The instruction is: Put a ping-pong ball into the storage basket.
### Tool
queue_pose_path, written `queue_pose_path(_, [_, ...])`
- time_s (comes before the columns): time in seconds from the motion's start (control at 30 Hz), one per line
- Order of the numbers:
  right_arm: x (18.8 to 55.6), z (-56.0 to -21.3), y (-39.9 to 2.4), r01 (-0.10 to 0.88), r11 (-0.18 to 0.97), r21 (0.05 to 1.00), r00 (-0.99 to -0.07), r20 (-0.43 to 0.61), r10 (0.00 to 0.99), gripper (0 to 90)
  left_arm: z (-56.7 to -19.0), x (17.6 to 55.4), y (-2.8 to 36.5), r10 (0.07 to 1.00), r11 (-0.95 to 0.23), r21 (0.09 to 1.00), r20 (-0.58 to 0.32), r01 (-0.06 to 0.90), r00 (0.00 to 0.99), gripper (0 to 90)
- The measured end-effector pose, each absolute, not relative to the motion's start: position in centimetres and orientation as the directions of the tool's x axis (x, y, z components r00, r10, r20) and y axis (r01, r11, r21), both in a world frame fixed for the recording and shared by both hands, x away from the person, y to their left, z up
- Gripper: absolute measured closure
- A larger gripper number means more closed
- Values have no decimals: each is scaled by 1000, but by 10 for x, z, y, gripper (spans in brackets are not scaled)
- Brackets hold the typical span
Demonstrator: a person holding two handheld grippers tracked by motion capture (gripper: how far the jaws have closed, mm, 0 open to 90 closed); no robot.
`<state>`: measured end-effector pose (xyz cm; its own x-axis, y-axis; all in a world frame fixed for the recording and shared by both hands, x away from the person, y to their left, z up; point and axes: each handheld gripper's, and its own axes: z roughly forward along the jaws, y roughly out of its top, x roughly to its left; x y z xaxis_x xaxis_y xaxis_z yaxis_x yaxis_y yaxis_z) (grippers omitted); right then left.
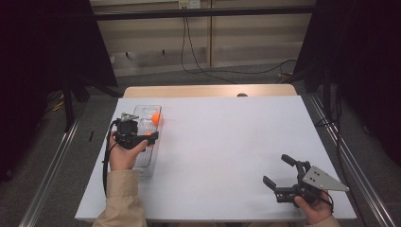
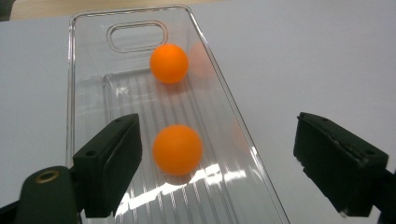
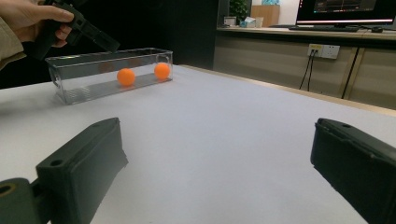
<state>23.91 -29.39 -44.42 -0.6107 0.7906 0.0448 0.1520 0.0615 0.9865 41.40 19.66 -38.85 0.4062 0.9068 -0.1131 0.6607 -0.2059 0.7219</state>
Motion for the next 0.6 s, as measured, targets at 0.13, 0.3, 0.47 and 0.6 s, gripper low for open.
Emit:
queue_pose_path(0.13, [240, -444, -294, 153, 60, 986, -610, 47, 791, 25, -387, 408, 199, 903, -205, 728, -118, 655, 413, 131])
queue_pose_path(0.3, [239, -444, -294, 152, 62, 986, -610, 44, 791, 25, -388, 402, 202, 898, -188, 747, -132, 638, 419, 107])
queue_pose_path(0.47, [240, -444, -294, 153, 63, 986, -611, 45, 790, 25, -388, 397, 203, 885, -181, 760, -150, 624, 440, 82])
queue_pose_path(0.6, [240, -444, -294, 153, 62, 986, -610, 45, 791, 25, -388, 394, 203, 874, -184, 764, -160, 618, 458, 68])
